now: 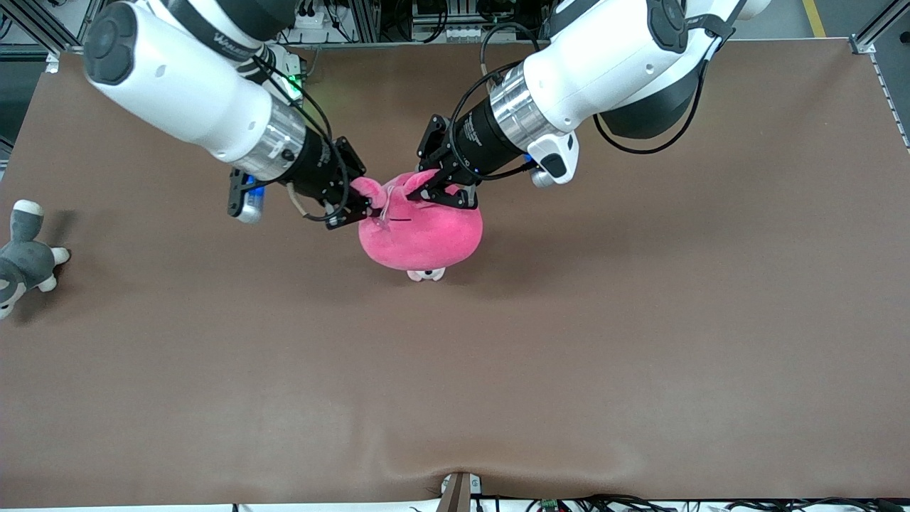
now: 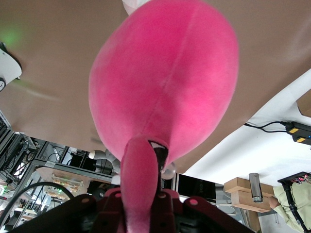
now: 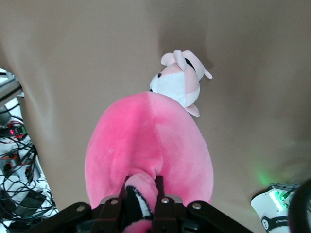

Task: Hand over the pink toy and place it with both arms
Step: 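Carry the pink toy away with the right gripper while the left gripper withdraws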

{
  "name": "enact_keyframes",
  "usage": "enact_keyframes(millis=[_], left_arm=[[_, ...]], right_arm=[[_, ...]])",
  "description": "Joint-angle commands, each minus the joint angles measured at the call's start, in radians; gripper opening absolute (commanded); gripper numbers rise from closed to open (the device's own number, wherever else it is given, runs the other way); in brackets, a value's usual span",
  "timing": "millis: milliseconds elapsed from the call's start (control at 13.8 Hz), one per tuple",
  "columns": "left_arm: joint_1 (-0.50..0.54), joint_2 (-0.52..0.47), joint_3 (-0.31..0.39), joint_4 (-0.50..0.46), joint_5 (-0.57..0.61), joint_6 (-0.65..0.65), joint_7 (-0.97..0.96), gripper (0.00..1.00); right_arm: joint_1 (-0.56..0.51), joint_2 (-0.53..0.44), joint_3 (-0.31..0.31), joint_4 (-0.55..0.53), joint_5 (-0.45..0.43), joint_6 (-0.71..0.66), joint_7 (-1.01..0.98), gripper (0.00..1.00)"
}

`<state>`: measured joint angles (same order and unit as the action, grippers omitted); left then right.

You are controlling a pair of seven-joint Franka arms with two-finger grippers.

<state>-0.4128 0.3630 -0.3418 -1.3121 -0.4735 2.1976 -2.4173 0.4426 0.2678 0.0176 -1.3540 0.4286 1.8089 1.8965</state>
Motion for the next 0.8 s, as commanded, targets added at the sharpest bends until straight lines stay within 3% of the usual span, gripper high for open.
enact_keyframes(millis=[0,290,507,724], left_arm=[[0.014,-0.025,0.003,0.019,0.100,-0.031,-0.025,1.00],[0.083,-0.099,0.001,0.014,0.194,-0.186,0.090,1.00],[0.175,-0.147,0.003,0.013,0.200,-0.339,0.411,1.00],[0.300,-0.170,0.004,0.013,0.204,-0.473,0.689,1.00]], right_arm=[[-0.077,0.031,0.002,0.015,0.018,-0.019,-0.054,0.00],[-0.223,0.044,0.002,0.015,0.018,-0.204,-0.293,0.00],[-0.370,0.059,0.001,-0.026,0.006,-0.322,-0.614,0.00],[-0.519,0.172,-0.001,-0.060,-0.001,-0.321,-0.859,0.00]])
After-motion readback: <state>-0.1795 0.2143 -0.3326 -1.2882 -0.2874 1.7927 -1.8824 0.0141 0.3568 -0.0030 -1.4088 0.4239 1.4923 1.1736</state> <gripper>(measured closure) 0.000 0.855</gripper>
